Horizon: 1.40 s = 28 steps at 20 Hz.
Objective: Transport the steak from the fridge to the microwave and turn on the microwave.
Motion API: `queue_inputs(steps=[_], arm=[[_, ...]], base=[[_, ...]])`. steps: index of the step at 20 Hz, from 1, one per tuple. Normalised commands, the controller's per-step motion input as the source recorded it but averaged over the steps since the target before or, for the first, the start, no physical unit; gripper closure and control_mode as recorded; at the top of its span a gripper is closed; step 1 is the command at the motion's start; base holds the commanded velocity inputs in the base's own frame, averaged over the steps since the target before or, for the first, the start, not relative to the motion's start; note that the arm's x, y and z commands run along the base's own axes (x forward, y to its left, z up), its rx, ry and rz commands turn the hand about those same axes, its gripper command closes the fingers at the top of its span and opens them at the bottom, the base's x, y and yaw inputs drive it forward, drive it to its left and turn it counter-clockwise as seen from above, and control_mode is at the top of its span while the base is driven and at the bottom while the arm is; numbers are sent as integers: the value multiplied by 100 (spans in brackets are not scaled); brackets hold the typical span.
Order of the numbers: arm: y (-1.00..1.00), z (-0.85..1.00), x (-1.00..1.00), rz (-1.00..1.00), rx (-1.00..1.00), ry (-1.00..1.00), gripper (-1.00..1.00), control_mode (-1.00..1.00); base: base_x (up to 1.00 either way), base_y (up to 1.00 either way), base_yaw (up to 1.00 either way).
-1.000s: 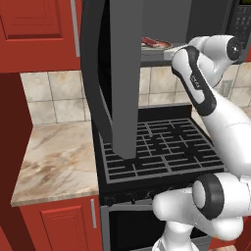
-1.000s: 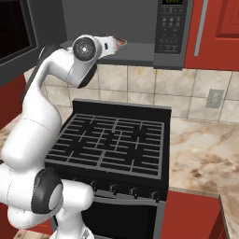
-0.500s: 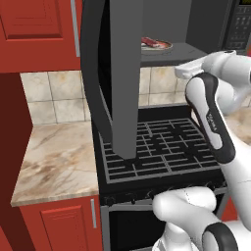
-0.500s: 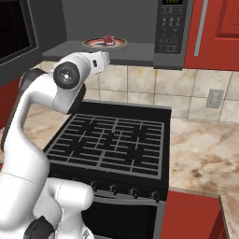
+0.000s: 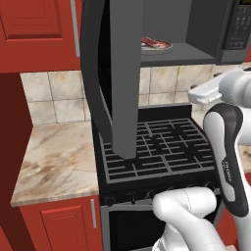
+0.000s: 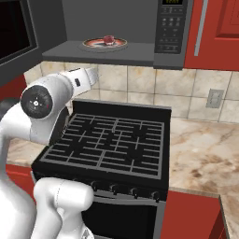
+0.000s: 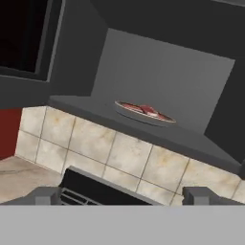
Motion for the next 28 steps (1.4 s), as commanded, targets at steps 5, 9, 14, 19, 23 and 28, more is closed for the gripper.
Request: queue_inputs(steps=[5, 9, 14, 19, 23, 28], arm=[[15, -35, -80, 0, -23, 15, -100, -100], [35, -53, -54, 0, -32, 19, -100, -100], [41, -39, -40, 0, -31, 14, -100, -100], [28, -22, -40, 5, -26, 0, -100, -100], [28, -29, -42, 14, -27, -5, -100, -100], [39, -42, -37, 23, -23, -1, -100, -100]], base=[[0, 0, 0], [0, 0, 0], [0, 0, 0], [0, 0, 0], [0, 0, 0], [0, 0, 0]])
